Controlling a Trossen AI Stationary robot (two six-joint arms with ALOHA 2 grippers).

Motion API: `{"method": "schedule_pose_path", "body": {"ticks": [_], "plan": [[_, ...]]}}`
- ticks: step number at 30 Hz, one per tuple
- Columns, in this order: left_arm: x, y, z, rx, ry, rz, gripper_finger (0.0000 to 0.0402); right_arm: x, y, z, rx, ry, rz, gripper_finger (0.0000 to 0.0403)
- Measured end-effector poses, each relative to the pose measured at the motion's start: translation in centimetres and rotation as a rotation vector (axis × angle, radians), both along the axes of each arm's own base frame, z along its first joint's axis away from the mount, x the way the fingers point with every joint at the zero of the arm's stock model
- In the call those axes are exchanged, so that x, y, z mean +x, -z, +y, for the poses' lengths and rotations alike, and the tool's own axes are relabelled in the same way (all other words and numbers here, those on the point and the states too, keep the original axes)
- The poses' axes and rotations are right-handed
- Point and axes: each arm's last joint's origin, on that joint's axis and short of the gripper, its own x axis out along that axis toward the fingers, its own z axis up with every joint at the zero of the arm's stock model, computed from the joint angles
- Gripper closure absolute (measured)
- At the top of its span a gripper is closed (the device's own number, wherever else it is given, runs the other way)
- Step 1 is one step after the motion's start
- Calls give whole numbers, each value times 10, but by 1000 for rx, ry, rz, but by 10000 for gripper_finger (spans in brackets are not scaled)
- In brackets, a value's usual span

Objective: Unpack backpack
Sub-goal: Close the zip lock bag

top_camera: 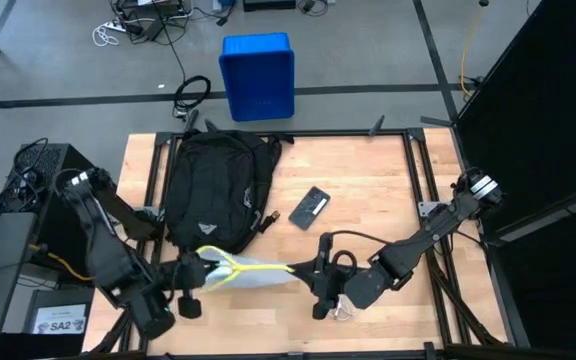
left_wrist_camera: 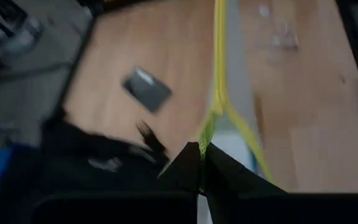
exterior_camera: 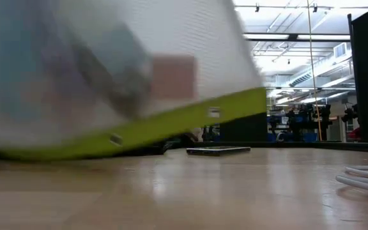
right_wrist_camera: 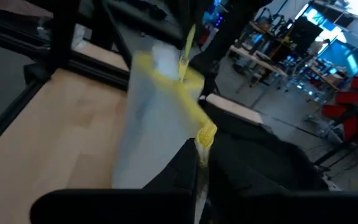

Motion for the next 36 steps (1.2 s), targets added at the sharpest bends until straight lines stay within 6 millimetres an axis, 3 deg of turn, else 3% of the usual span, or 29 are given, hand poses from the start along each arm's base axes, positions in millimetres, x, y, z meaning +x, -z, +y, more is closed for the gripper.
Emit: {"method": "schedule_pose_path", "body": {"ticks": [4, 7, 19, 36], "plan": [[2, -30, 7, 33, 24, -61, 402, 0, -4, -5, -20, 15, -1, 403], [5, -38, 12, 40, 12, -80, 402, -4, -12, -9, -15, 33, -21, 402], [14, -12, 17, 35, -17, 37, 402, -11, -2, -7, -33, 106, 43, 402], [-13, -8, 13, 5, -74, 70, 402, -39, 28, -12, 73, 289, 207, 403]]}}
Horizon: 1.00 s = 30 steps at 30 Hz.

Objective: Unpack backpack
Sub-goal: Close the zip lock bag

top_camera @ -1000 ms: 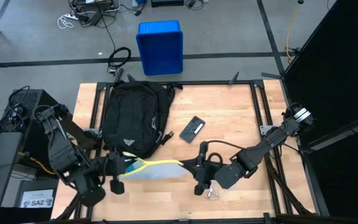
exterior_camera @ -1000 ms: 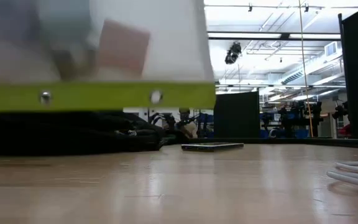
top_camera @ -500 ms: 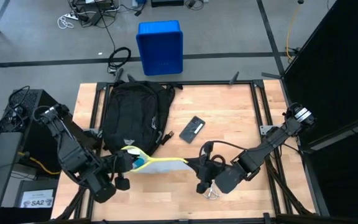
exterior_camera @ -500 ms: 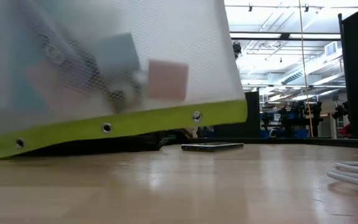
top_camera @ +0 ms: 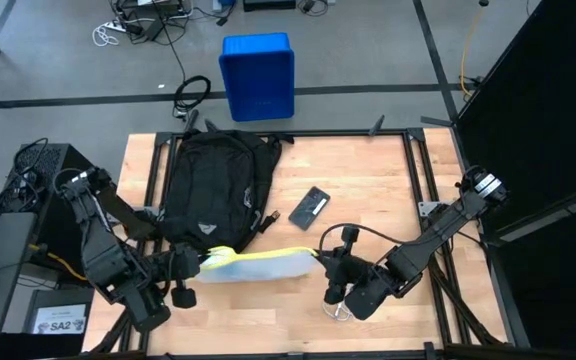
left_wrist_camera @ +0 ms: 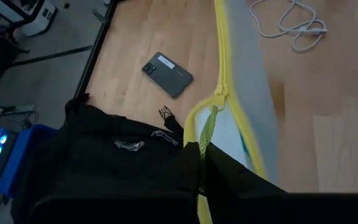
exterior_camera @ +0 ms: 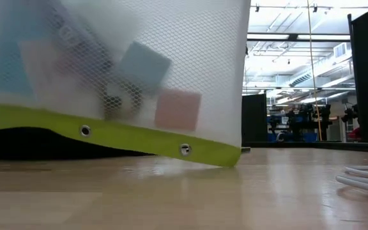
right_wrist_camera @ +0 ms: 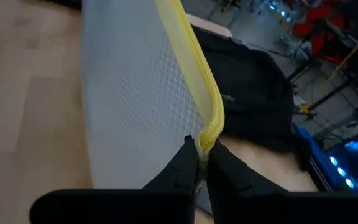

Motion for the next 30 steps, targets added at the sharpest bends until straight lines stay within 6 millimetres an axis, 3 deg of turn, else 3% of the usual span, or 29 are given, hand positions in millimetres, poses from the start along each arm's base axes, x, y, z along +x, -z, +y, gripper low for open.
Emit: {"method": "schedule_pose_path", "body": {"ticks": [4, 11, 15, 22, 26, 30], "plan": [[0, 0, 0, 10, -3, -13, 402, 0, 1, -1, 5, 19, -4, 403], [8, -1, 1, 14, 9, -26, 402, 20, -9, -5, 64, -74, -63, 391], [10, -2, 1, 24, 25, -26, 402, 26, -23, -1, 7, -158, -128, 345], [16, -2, 4, 32, 16, -28, 402, 34, -45, 2, -53, -234, -273, 227], [23, -4, 6, 43, 26, -44, 402, 48, -45, -12, 49, -311, -293, 181], [32, -6, 7, 49, 40, -61, 402, 69, -34, -33, 140, -343, -274, 167]]}}
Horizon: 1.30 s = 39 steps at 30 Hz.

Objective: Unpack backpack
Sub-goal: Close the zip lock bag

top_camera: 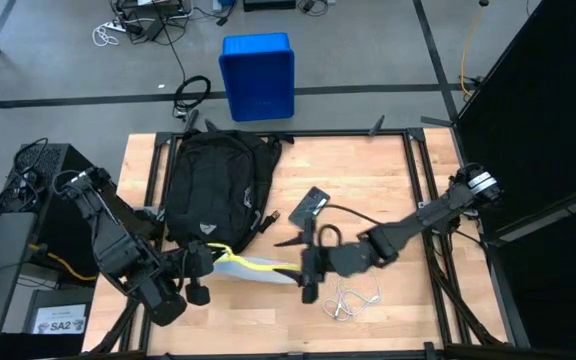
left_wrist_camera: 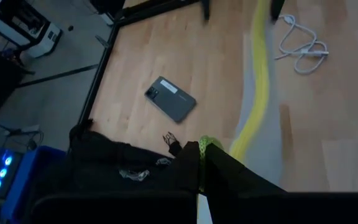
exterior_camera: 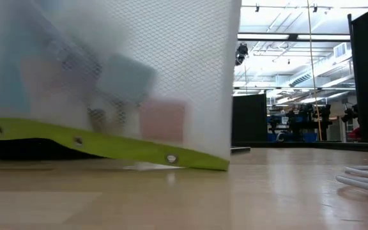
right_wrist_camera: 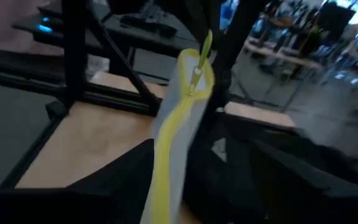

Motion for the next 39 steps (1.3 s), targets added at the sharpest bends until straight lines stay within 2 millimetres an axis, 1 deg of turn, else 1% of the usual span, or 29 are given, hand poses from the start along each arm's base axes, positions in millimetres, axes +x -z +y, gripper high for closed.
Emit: {"method": "schedule_pose_path", "body": {"ticks": [4, 8, 13, 17, 21, 23, 25, 27, 30, 31, 34, 39], "plan": [[8, -2, 3, 6, 12, -7, 402, 18, 11, -17, 30, -36, 7, 171], [17, -3, 7, 4, 15, -14, 402, 32, 17, -27, 62, -70, -20, 179], [29, -7, 10, -2, 43, -30, 402, 45, 16, -32, 78, -85, -26, 179], [36, -10, 12, -4, 71, -49, 402, 53, 20, -34, 118, -123, -10, 175], [40, -11, 13, 4, 79, -55, 402, 54, 21, -35, 122, -114, -2, 182], [41, -12, 13, -2, 82, -61, 402, 54, 22, -36, 126, -94, -1, 201], [41, -11, 13, -3, 83, -60, 402, 54, 22, -36, 116, -86, -2, 233], [41, -11, 13, -3, 83, -59, 402, 53, 23, -36, 93, -88, 11, 280], [40, -11, 13, -4, 86, -55, 402, 53, 26, -37, 55, -88, 45, 370], [40, -11, 13, -4, 89, -51, 402, 52, 26, -38, 45, -84, 55, 385], [38, -11, 13, 5, 93, -38, 402, 50, 27, -40, 10, -16, 81, 397], [31, -14, 14, 7, 89, -4, 402, 46, 33, -43, 2, 75, 160, 402]]}}
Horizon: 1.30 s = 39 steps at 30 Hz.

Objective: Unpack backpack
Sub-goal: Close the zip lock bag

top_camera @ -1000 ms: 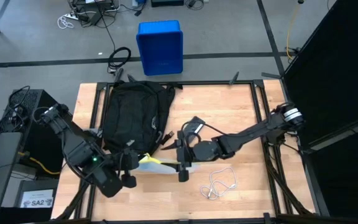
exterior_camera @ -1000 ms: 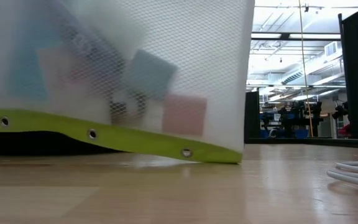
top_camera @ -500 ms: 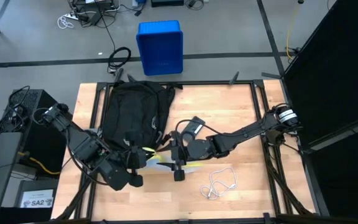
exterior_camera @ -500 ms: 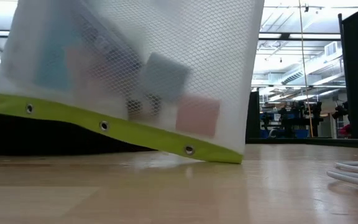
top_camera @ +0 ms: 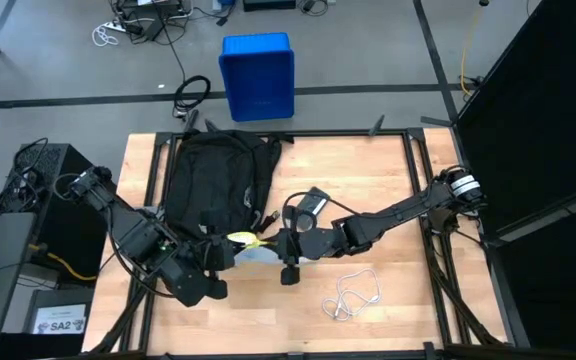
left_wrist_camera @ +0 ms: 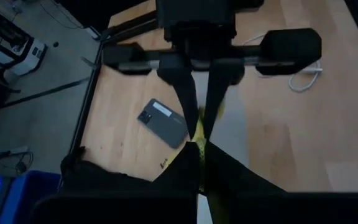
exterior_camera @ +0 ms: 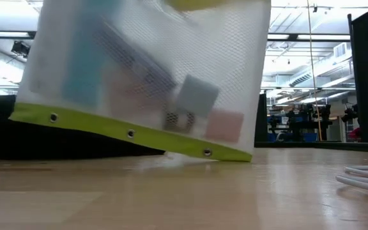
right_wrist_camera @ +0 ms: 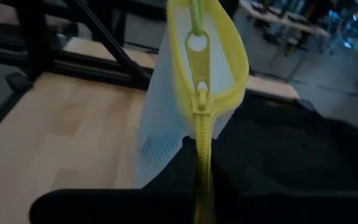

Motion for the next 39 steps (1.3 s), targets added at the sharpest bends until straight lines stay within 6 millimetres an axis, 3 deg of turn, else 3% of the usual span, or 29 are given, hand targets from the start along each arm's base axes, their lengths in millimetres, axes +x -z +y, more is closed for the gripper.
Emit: {"method": "schedule_pose_path", "body": {"ticks": [11, 17, 22, 28, 32, 39], "plan": [[-43, 8, 5, -28, -166, 119, 402, -17, 21, -9, -41, 141, 231, 402], [-64, 3, -6, -111, -118, 87, 402, -22, 18, -10, -14, 184, 247, 402], [-68, 4, -9, -122, -113, 76, 402, -26, 13, -8, -28, 173, 236, 402], [-68, 20, -10, -76, -115, 121, 401, -44, -13, 1, -205, 259, 149, 402], [-67, 33, -13, -52, -114, 145, 393, -60, -40, 0, -232, 281, 75, 402], [-64, 62, -14, -10, -128, 197, 325, -85, -69, -1, -290, 372, 1, 403]]}}
